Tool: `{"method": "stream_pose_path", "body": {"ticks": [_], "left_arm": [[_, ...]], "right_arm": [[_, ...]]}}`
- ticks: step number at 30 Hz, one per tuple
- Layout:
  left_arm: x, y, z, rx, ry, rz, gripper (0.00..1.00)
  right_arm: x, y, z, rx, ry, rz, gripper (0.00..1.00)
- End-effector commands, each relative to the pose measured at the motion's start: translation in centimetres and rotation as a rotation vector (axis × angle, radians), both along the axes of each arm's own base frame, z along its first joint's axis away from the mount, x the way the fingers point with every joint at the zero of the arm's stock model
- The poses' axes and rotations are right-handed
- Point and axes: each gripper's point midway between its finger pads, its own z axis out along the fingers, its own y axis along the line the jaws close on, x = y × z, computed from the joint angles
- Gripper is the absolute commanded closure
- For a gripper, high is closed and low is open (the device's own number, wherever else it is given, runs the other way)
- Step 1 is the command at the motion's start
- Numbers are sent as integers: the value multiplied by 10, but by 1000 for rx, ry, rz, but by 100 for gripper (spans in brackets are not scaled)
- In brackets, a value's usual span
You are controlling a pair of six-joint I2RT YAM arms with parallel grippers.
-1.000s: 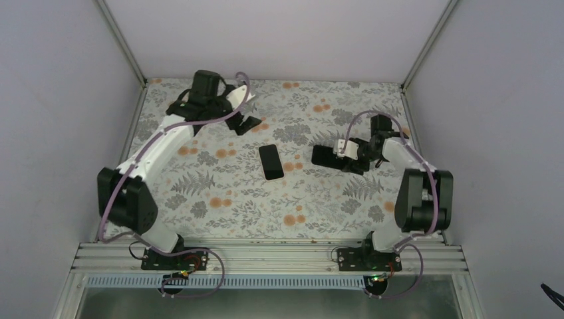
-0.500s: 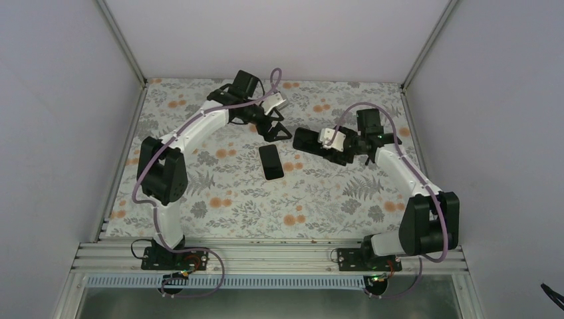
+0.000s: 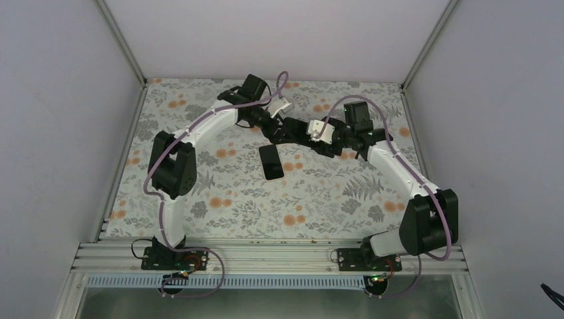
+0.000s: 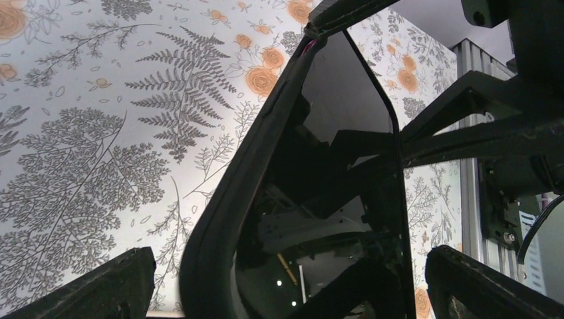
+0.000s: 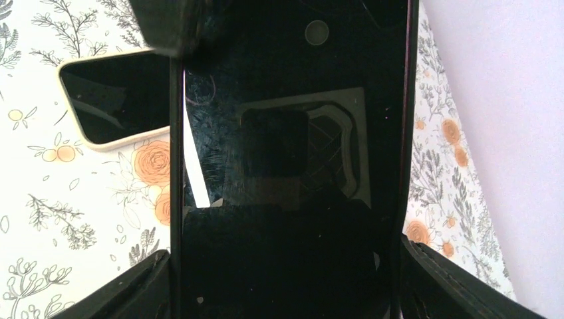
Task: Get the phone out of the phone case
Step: Remove the phone case from the phone.
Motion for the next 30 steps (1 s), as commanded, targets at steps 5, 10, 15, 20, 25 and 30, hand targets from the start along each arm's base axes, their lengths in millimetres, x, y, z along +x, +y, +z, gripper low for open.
{"method": "stream_pose_path", "body": {"ticks": [5, 10, 15, 20, 25, 30], "left_arm": [[-7, -15, 19, -49, 33, -48, 28], [-17, -15, 21, -71, 61, -80, 67], [-24, -13, 30, -86, 51, -106, 98], [-38, -9, 43, -97, 41, -170, 98], [-58, 4, 57, -73, -62, -257, 98], [-79, 20, 87, -90, -239, -295, 98]], "right_arm": [[16, 24, 28, 58, -85, 4, 43], [18, 25, 30, 55, -94, -2, 43], [18, 23, 33, 52, -102, -17, 41], [4, 18, 30, 34, -60, -1, 20], [-24, 1, 25, 86, 85, 72, 20], [-45, -12, 25, 165, 168, 108, 26]]}}
